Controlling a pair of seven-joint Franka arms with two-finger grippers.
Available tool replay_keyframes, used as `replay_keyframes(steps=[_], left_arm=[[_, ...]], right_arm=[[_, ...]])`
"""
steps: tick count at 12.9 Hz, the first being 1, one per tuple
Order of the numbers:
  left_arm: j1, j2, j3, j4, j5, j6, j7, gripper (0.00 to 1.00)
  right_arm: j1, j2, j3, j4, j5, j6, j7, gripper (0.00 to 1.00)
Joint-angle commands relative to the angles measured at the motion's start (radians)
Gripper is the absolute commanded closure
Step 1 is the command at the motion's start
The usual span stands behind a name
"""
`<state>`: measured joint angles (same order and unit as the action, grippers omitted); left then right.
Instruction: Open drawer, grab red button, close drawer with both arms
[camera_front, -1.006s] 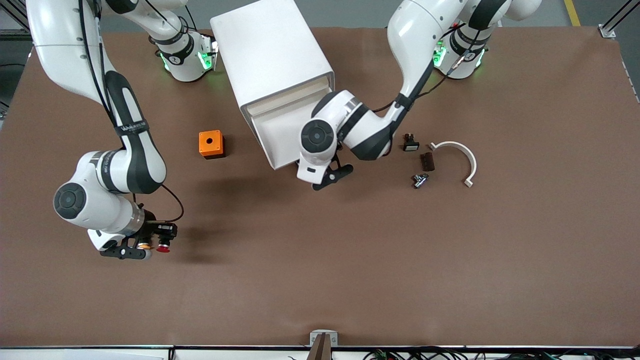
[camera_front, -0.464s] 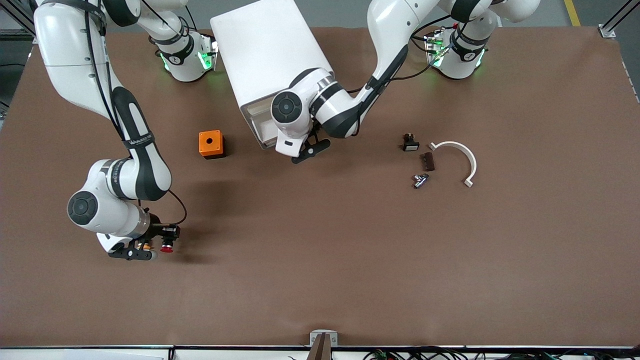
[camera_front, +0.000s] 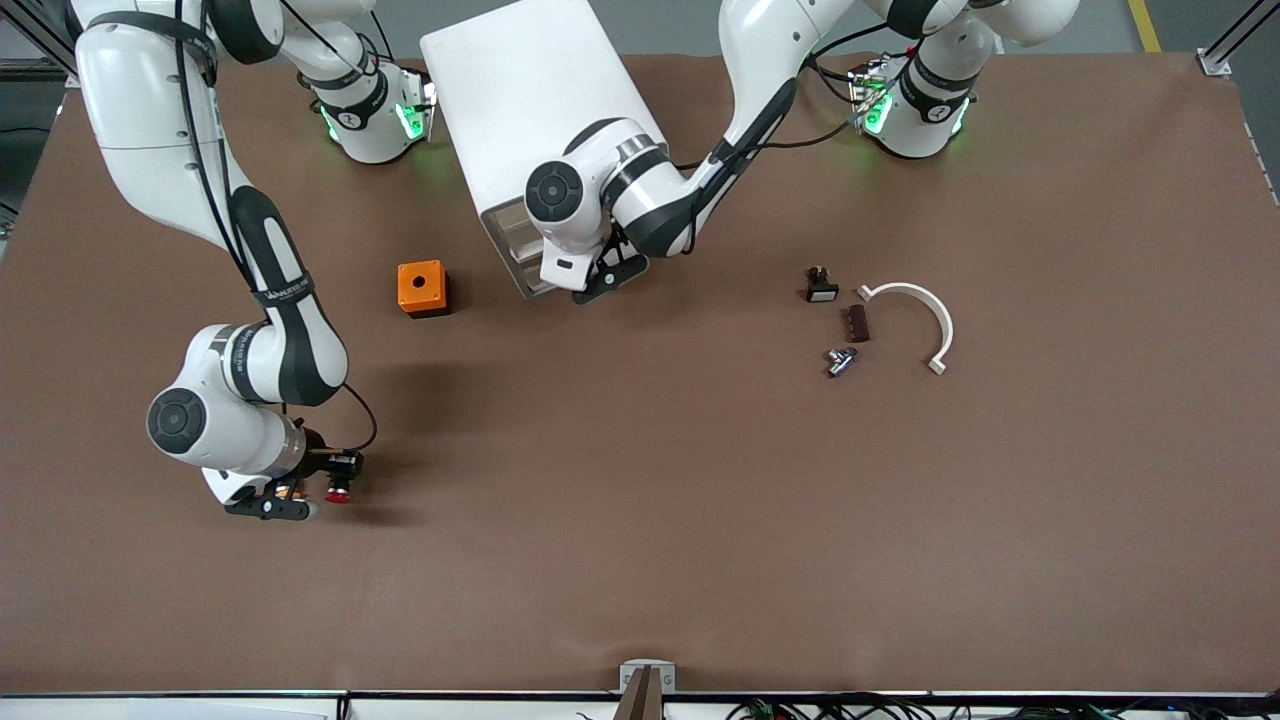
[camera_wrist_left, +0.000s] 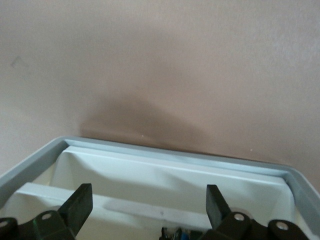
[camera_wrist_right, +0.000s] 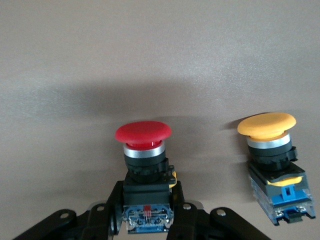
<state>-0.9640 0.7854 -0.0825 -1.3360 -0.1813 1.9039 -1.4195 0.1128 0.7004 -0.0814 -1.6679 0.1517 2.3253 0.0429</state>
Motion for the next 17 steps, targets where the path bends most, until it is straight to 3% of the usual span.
replay_keyframes(steps=[1,3,4,7,11,13,17], left_arm=[[-0.006,-0.008,-0.002,-0.014,0.005,0.026,-0.015,0.00],[-0.004,-0.008,-0.002,-0.014,0.016,0.036,0.001,0.00],[-0.001,-0.008,0.000,-0.015,0.016,0.043,0.004,0.00],[0.057,-0.024,0.047,-0.006,0.110,0.043,0.005,0.00],[0.259,-0.106,0.046,-0.003,0.227,0.043,0.075,0.00],[0.354,-0.164,0.047,-0.005,0.229,0.041,0.183,0.00],[0.526,-0.271,0.047,-0.006,0.230,-0.014,0.303,0.00]], right_arm=[[-0.027,0.010,0.015,0.002,-0.011,0.009,-0.021,0.77],[-0.032,0.014,0.017,0.004,-0.004,0.011,-0.025,0.21],[-0.039,0.011,0.018,0.005,-0.004,0.009,-0.025,0.00],[-0.033,-0.027,0.017,0.014,-0.006,-0.003,-0.026,0.00],[-0.088,-0.108,0.022,0.016,0.014,-0.063,-0.190,0.00],[-0.096,-0.165,0.015,0.014,0.035,-0.089,-0.238,0.00],[-0.097,-0.323,-0.004,0.007,0.032,-0.265,-0.233,0.00]])
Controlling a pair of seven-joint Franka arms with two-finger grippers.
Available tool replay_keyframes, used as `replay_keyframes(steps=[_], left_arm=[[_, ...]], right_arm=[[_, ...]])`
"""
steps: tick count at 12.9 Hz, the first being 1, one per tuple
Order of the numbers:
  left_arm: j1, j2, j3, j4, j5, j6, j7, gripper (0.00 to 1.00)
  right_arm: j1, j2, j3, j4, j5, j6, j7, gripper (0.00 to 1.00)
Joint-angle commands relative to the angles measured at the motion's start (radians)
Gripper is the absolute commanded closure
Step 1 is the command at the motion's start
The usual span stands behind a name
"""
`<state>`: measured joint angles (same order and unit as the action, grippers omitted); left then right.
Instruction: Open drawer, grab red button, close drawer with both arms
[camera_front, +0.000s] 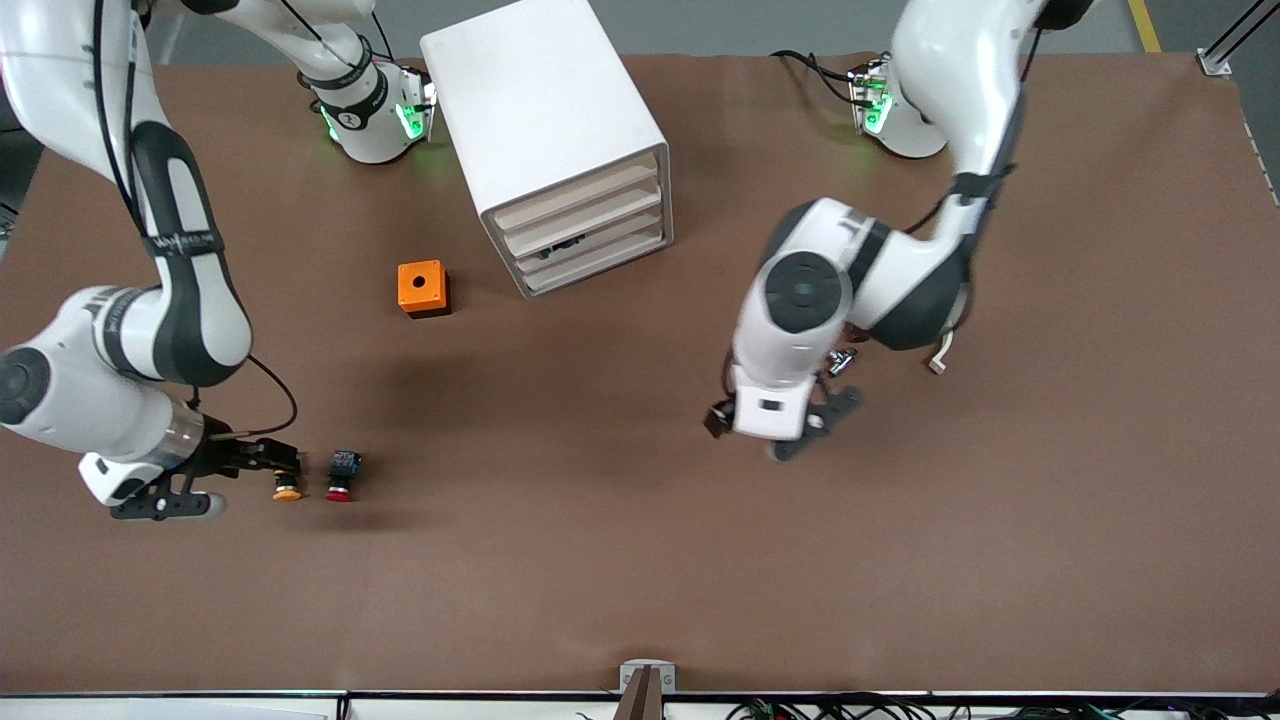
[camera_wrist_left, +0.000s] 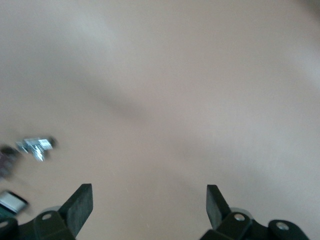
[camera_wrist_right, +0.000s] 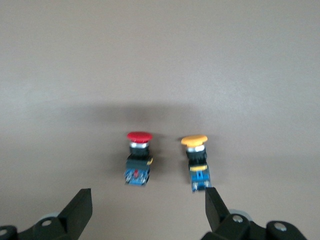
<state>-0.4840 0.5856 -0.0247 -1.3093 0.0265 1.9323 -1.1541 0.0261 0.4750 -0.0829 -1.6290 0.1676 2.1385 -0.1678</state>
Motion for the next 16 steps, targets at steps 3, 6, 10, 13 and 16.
replay_keyframes(steps=[3,6,10,13,16], left_arm=[[0.140,-0.202,-0.011,-0.031,0.023,-0.198,0.167,0.00],[0.258,-0.314,-0.011,-0.031,0.027,-0.297,0.373,0.00],[0.387,-0.433,-0.011,-0.042,0.023,-0.398,0.650,0.00],[0.436,-0.515,0.002,-0.063,0.023,-0.485,0.847,0.00],[0.481,-0.645,0.031,-0.195,0.009,-0.464,1.025,0.00]], right_arm=[[-0.008,-0.226,-0.014,-0.028,0.009,-0.236,-0.022,0.00],[-0.009,-0.340,-0.041,-0.025,-0.015,-0.377,-0.021,0.00],[0.003,-0.444,-0.024,-0.003,-0.128,-0.475,-0.016,0.00],[0.012,-0.484,-0.026,-0.006,-0.131,-0.515,0.023,0.00],[0.011,-0.495,-0.026,-0.008,-0.132,-0.529,0.091,0.00]])
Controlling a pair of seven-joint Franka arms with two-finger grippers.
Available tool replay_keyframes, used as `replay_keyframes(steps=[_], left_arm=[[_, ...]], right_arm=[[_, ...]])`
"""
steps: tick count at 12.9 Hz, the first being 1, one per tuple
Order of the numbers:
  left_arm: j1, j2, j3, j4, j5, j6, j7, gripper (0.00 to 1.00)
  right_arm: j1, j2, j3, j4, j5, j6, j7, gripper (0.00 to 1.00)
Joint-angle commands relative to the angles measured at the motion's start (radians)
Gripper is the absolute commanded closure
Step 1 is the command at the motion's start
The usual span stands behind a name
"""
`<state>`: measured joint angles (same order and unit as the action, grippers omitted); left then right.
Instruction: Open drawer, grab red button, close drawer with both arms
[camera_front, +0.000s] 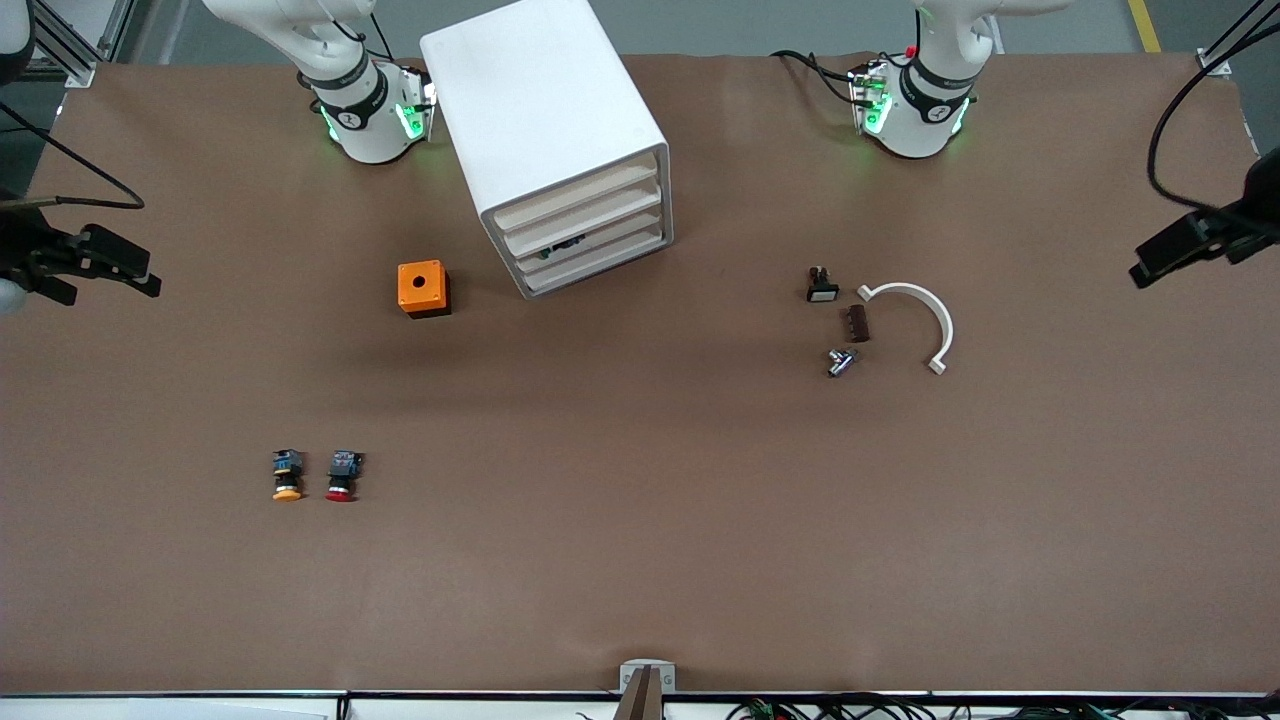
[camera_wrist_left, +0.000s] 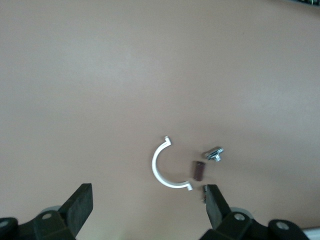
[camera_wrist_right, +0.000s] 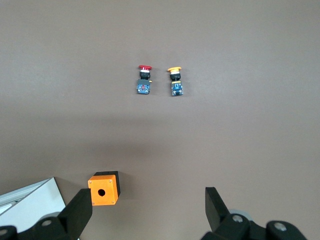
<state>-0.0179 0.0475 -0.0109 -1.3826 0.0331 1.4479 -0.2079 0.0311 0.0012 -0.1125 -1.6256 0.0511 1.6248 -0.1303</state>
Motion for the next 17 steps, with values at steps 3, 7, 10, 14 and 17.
replay_keyframes(steps=[3,7,10,14,17], left_arm=[[0.016,-0.182,0.015,-0.200,0.002,0.020,0.100,0.00],[0.015,-0.205,0.005,-0.225,0.001,0.006,0.150,0.00],[0.006,-0.247,-0.010,-0.278,-0.013,0.006,0.151,0.00],[0.009,-0.256,-0.058,-0.334,-0.015,0.055,0.150,0.00],[0.007,-0.215,-0.058,-0.306,-0.016,0.068,0.151,0.00]], right_arm=[[0.007,-0.033,0.020,-0.022,-0.033,-0.023,0.172,0.00],[-0.014,-0.043,0.054,-0.020,-0.051,-0.043,0.173,0.00],[-0.007,-0.046,0.054,-0.016,-0.051,-0.048,0.176,0.00],[-0.010,-0.044,0.051,-0.017,-0.051,-0.057,0.178,0.00],[-0.013,-0.044,0.051,-0.017,-0.051,-0.056,0.176,0.00]])
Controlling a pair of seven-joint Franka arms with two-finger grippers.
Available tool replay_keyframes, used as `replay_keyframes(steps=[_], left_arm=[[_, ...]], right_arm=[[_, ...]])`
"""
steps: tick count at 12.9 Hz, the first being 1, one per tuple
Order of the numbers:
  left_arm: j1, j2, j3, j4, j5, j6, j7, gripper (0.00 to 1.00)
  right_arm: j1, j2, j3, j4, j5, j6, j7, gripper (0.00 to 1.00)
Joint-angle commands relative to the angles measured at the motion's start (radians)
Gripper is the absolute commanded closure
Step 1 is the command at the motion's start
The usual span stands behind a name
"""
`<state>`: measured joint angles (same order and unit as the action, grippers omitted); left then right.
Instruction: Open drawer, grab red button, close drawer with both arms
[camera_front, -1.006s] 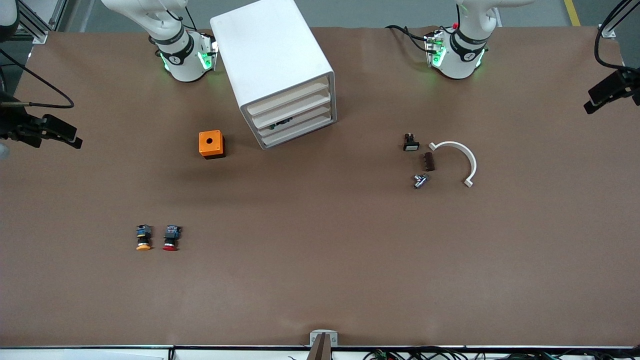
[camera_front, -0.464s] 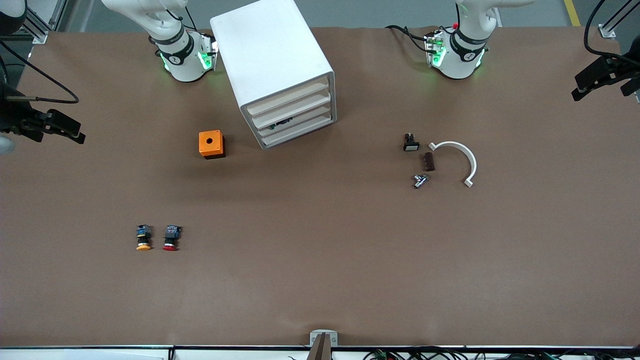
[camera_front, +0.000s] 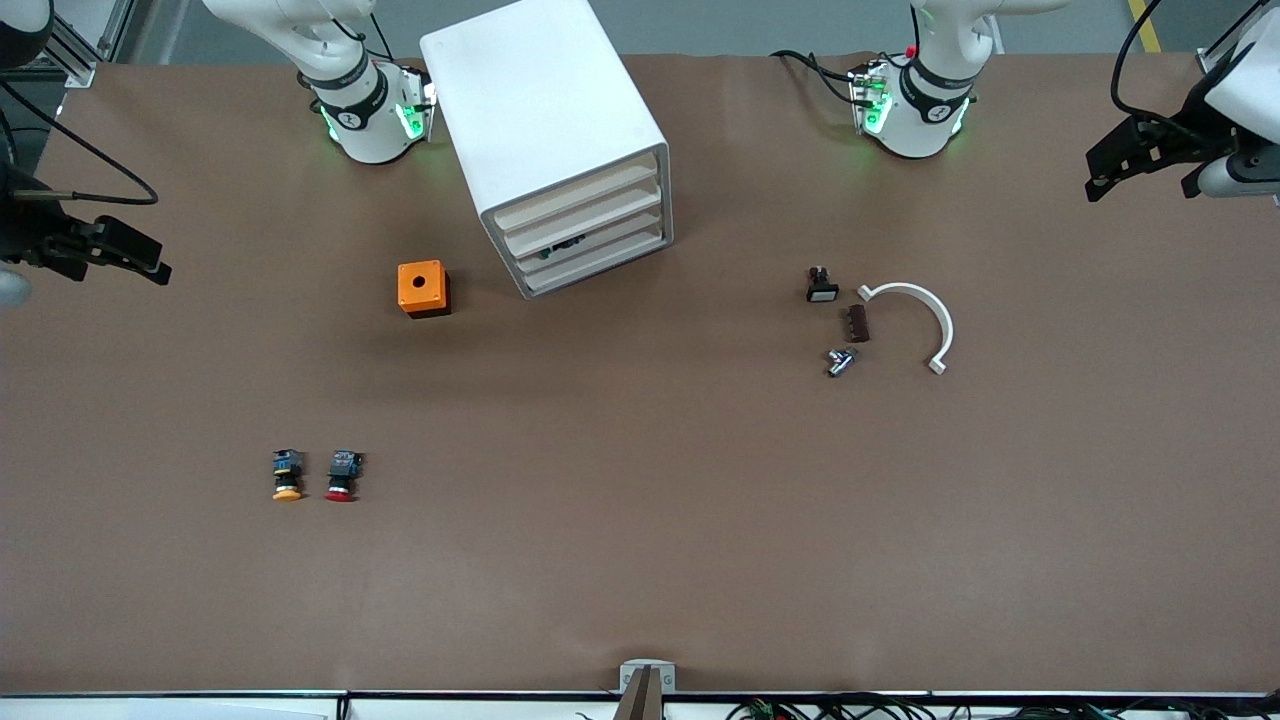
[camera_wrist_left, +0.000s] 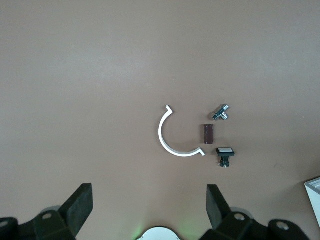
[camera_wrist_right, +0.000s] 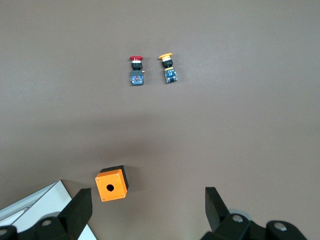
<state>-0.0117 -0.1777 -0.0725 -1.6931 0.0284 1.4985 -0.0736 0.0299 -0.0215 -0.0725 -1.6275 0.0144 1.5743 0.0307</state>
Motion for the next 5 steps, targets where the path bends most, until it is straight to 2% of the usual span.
replay_keyframes(steps=[1,5], left_arm=[[-0.001,0.029,0.003,0.018,-0.012,0.017,0.015,0.00],[-0.002,0.084,0.003,0.078,-0.010,0.014,0.000,0.00]], right_arm=[[-0.010,-0.020,0.011,-0.014,-0.014,-0.005,0.017,0.00],[0.013,-0.021,0.007,-0.011,-0.016,0.003,0.017,0.00]])
